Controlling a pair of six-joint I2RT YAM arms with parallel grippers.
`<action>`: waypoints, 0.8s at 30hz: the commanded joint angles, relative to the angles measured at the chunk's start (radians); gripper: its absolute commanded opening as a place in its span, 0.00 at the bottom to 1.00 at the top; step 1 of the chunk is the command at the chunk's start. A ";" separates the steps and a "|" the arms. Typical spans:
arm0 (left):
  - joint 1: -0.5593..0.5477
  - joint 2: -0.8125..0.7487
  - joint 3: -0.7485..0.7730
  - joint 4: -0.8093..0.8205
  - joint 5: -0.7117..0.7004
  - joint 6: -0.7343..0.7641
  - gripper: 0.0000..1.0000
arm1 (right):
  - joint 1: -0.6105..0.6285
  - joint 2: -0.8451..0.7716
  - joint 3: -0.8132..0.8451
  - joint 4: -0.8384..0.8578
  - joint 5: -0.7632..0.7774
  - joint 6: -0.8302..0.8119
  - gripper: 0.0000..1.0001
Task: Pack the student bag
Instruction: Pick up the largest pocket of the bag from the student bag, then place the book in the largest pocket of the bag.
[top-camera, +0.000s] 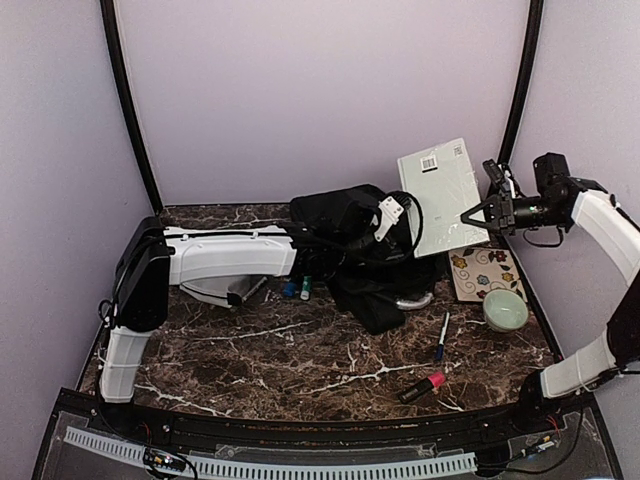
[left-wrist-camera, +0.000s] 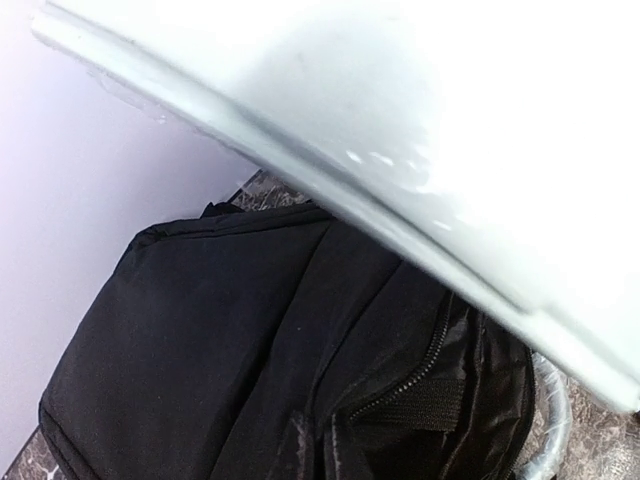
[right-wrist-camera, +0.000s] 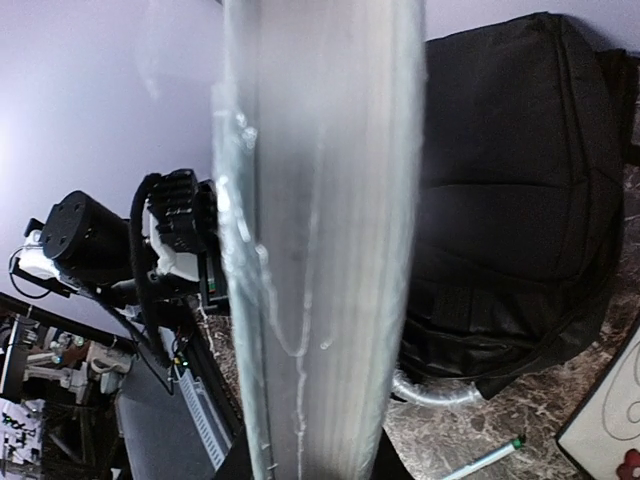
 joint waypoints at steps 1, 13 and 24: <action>0.054 -0.074 -0.053 0.096 0.036 -0.101 0.00 | -0.001 -0.021 -0.027 0.009 -0.233 -0.055 0.00; 0.125 -0.061 -0.112 0.293 0.082 -0.207 0.00 | 0.081 -0.053 -0.298 0.062 -0.254 0.015 0.00; 0.127 -0.036 -0.057 0.316 0.062 -0.241 0.00 | 0.138 -0.160 -0.640 0.531 -0.389 0.577 0.00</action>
